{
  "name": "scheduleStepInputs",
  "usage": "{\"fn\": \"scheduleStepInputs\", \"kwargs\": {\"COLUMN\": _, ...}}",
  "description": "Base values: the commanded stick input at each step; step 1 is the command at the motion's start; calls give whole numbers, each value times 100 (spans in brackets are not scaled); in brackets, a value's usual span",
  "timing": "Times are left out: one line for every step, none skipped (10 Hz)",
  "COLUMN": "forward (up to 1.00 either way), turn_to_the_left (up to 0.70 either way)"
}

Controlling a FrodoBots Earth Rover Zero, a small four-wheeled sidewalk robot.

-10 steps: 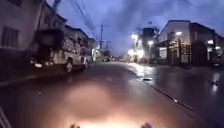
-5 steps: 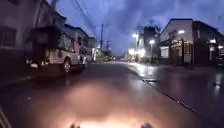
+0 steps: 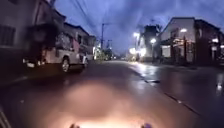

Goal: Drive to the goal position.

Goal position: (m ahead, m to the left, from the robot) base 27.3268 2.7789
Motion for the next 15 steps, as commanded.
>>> {"fn": "scheduleStepInputs", "kwargs": {"forward": 50, "turn_to_the_left": 0}}
{"fn": "scheduleStepInputs", "kwargs": {"forward": 50, "turn_to_the_left": 0}}
{"fn": "scheduleStepInputs", "kwargs": {"forward": 50, "turn_to_the_left": 0}}
{"fn": "scheduleStepInputs", "kwargs": {"forward": 50, "turn_to_the_left": 0}}
{"fn": "scheduleStepInputs", "kwargs": {"forward": 50, "turn_to_the_left": 0}}
{"fn": "scheduleStepInputs", "kwargs": {"forward": 50, "turn_to_the_left": 0}}
{"fn": "scheduleStepInputs", "kwargs": {"forward": 50, "turn_to_the_left": 0}}
{"fn": "scheduleStepInputs", "kwargs": {"forward": 50, "turn_to_the_left": 0}}
{"fn": "scheduleStepInputs", "kwargs": {"forward": 50, "turn_to_the_left": 0}}
{"fn": "scheduleStepInputs", "kwargs": {"forward": 50, "turn_to_the_left": 0}}
{"fn": "scheduleStepInputs", "kwargs": {"forward": 50, "turn_to_the_left": 0}}
{"fn": "scheduleStepInputs", "kwargs": {"forward": 50, "turn_to_the_left": 0}}
{"fn": "scheduleStepInputs", "kwargs": {"forward": 50, "turn_to_the_left": 0}}
{"fn": "scheduleStepInputs", "kwargs": {"forward": 50, "turn_to_the_left": 0}}
{"fn": "scheduleStepInputs", "kwargs": {"forward": 50, "turn_to_the_left": 0}}
